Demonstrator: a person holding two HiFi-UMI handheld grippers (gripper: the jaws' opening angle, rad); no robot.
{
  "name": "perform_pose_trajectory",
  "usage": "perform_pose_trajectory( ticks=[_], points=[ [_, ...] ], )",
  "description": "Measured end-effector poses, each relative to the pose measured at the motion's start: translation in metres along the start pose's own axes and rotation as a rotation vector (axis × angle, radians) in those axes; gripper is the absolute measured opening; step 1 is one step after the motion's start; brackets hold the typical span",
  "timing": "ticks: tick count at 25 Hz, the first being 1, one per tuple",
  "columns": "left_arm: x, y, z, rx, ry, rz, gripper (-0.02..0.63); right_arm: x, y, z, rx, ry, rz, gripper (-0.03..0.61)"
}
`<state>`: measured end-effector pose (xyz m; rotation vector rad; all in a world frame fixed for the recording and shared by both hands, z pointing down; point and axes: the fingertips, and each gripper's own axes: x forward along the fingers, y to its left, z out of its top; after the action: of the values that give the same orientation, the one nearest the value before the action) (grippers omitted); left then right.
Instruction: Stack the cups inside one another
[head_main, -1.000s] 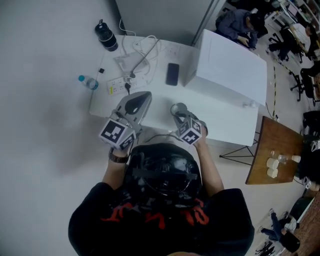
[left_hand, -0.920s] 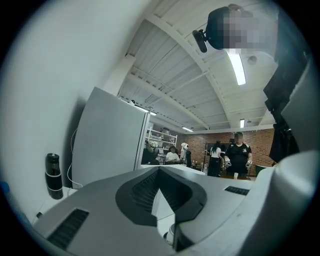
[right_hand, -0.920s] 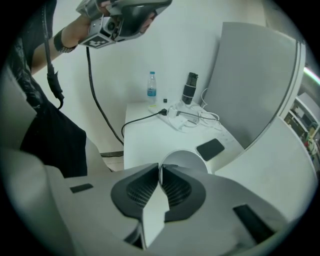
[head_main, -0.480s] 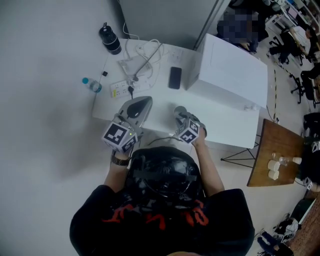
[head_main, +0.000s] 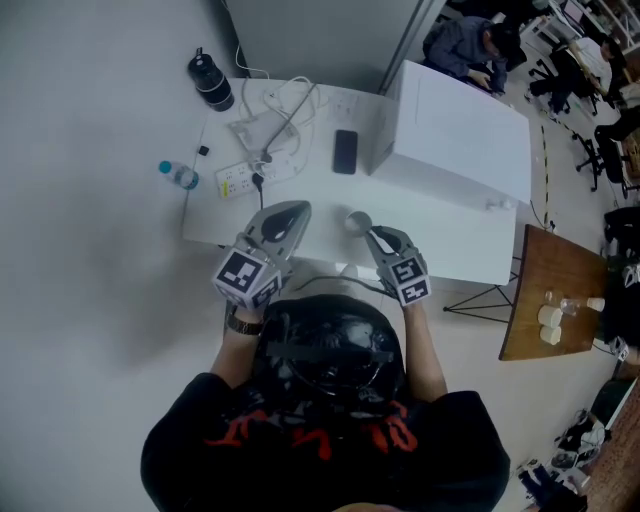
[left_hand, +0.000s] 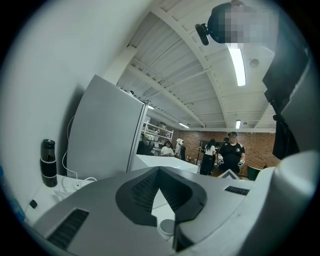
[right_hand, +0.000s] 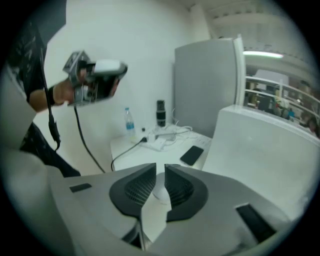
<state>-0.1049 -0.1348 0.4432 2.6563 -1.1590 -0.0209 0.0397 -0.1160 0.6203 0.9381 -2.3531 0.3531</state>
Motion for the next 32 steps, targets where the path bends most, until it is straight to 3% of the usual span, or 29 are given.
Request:
perform_pose_trajectory(
  ticks=[3,5,9,12,18,26,32],
  points=[
    [0.0,-0.001,-0.007,-0.014,0.019,-0.023,0.0,-0.051,-0.024,0.03,0.151,-0.199,-0.126,0.008],
    [0.0,0.0,-0.01,-0.025,0.018,-0.04,0.0,-0.081,-0.036,0.043,0.216,-0.291,-0.204,0.008],
    [-0.003,-0.007,-0.015,-0.036,-0.013,-0.1,0.0,-0.117,-0.029,0.064,0.252,-0.407,-0.221,0.006],
    [0.005,-0.016,-0.018,-0.046,0.008,-0.162,0.0,-0.127,-0.022,0.079,0.255,-0.433,-0.232,0.006],
    [0.006,-0.03,-0.023,-0.063,0.046,-0.199,0.0,-0.13,-0.007,0.083,0.265,-0.44,-0.249,0.005],
    [-0.003,-0.064,-0.025,-0.023,0.042,-0.21,0.0,-0.153,0.0,0.065,0.266,-0.461,-0.261,0.005],
    [0.0,-0.105,-0.023,-0.007,0.038,-0.17,0.0,-0.179,0.008,0.048,0.271,-0.505,-0.231,0.005]
  ],
)
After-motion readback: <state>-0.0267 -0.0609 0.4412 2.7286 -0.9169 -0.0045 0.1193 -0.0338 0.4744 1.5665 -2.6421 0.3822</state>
